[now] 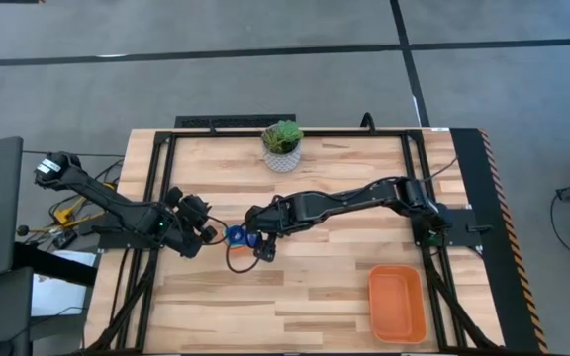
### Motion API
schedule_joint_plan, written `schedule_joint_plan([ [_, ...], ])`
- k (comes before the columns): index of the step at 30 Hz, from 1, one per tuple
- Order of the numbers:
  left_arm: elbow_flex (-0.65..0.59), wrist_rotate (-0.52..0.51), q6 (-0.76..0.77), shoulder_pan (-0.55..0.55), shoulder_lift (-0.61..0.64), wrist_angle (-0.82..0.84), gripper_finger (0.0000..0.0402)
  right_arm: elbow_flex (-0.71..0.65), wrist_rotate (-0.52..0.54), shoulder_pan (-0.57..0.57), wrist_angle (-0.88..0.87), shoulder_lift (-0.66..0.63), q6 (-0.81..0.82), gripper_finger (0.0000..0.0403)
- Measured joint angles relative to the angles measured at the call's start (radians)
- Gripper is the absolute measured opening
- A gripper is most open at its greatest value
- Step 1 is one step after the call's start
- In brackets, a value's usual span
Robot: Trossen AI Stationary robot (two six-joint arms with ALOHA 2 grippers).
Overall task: Nest measuring cups in basket
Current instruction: Put the stacked measuring cups into the orange bin
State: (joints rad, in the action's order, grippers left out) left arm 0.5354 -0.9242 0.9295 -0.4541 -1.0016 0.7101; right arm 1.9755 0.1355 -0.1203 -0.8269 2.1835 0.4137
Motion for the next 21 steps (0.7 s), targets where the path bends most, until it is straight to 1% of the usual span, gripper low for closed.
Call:
schedule_joint_plan([
  [3,-0.009,-0.022,0.000,0.001,0.000,-0.005,0.0052,0.000,-0.006,0.008,0.001,0.001,0.000,0.0355],
  [8,-0.015,-0.027,-0.001,0.001,0.000,-0.004,0.0052,-0.003,-0.022,0.015,0.002,0.018,-0.027,0.0363],
  [11,-0.015,-0.027,-0.016,0.001,0.000,-0.004,0.0052,0.004,-0.036,0.006,0.070,0.047,-0.056,0.0370],
  [14,-0.015,-0.030,-0.019,0.001,0.000,-0.004,0.0052,-0.006,-0.044,0.001,0.041,0.063,-0.072,0.0379],
  [16,-0.015,-0.030,-0.019,0.001,0.000,-0.004,0.0052,0.001,-0.054,0.001,0.094,0.075,-0.073,0.0386],
  [19,-0.015,-0.037,-0.020,0.000,0.000,-0.002,0.0052,-0.002,-0.056,0.001,0.071,0.076,-0.074,0.0395],
  [21,-0.015,-0.047,-0.025,0.001,0.000,-0.003,0.0052,-0.002,-0.058,0.001,0.099,0.092,-0.074,0.0399],
])
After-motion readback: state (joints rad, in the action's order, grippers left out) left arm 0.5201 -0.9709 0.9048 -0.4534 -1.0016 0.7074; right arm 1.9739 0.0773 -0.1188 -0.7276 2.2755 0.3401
